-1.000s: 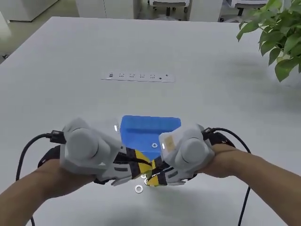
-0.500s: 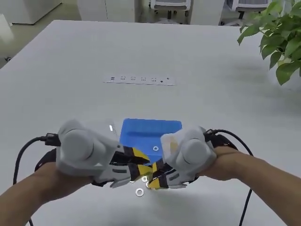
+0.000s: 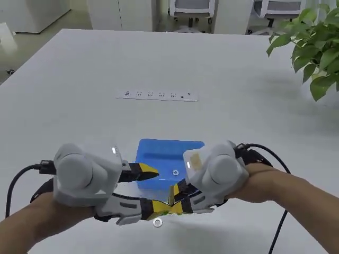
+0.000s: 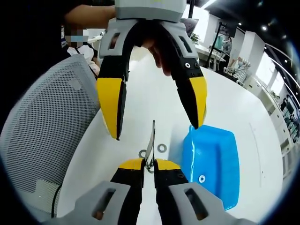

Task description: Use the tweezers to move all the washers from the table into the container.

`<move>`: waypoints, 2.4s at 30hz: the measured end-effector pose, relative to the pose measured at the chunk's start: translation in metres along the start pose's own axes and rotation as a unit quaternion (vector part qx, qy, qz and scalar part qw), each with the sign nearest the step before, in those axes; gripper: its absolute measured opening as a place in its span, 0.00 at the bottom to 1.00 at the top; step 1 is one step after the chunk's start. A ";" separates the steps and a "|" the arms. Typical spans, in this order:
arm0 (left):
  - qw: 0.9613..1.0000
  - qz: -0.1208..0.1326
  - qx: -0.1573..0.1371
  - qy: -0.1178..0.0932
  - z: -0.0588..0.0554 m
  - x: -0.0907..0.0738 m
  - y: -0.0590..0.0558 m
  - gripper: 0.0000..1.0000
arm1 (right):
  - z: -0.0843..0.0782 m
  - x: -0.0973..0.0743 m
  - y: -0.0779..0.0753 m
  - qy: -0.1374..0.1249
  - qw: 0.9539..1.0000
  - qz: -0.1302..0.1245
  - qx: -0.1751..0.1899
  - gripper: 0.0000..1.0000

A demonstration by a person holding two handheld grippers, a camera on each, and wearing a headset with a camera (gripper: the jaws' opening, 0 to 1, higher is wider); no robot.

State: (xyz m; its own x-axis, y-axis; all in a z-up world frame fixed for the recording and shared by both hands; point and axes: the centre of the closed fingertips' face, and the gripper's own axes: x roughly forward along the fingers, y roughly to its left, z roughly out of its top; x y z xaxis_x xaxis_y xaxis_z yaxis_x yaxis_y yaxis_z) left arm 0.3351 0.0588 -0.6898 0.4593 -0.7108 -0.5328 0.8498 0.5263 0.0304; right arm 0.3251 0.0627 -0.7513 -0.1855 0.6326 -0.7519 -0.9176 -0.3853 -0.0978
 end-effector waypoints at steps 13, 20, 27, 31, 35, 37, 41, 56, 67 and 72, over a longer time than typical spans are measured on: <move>1.000 0.012 -0.015 -0.011 -0.002 -0.006 0.002 0.69 | 0.010 -0.021 -0.010 0.001 1.000 -0.003 -0.004 0.09; 0.999 0.021 -0.025 -0.027 0.001 -0.011 0.007 0.76 | 0.014 -0.028 -0.017 -0.002 1.000 -0.006 -0.005 0.09; 0.999 0.021 -0.032 -0.035 0.004 -0.014 0.007 0.84 | 0.020 -0.035 -0.028 -0.005 1.000 -0.013 -0.007 0.09; 0.998 0.021 -0.035 -0.037 0.004 -0.015 0.007 0.88 | 0.023 -0.040 -0.038 -0.010 1.000 -0.021 -0.005 0.09; 0.998 0.022 -0.035 -0.040 0.005 -0.016 0.008 0.91 | 0.022 -0.043 -0.047 -0.011 1.000 -0.028 -0.004 0.09; 0.998 0.022 -0.035 -0.039 0.004 -0.016 0.008 0.91 | 0.020 -0.043 -0.051 -0.010 0.999 -0.030 -0.004 0.09; 0.998 0.023 -0.038 -0.043 0.005 -0.016 0.009 0.93 | 0.020 -0.044 -0.058 -0.013 0.999 -0.036 0.000 0.09; 0.997 0.025 -0.046 -0.049 0.008 -0.018 0.017 0.99 | 0.005 -0.034 -0.080 -0.008 0.999 -0.048 0.001 0.09; 0.998 0.025 -0.044 -0.041 0.008 -0.014 0.021 0.99 | -0.007 -0.022 -0.085 -0.008 0.999 -0.042 0.007 0.09; 0.998 0.022 -0.044 -0.040 0.008 -0.011 0.023 0.98 | -0.015 -0.014 -0.085 -0.008 0.999 -0.038 0.015 0.09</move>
State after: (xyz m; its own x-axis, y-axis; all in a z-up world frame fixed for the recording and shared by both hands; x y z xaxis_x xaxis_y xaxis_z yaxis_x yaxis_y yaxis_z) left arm 0.3517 0.0753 -0.6764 0.5183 -0.7186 -0.4636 0.8035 0.5948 -0.0238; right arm 0.4112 0.0767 -0.7423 -0.1201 0.6699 -0.7327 -0.9394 -0.3153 -0.1343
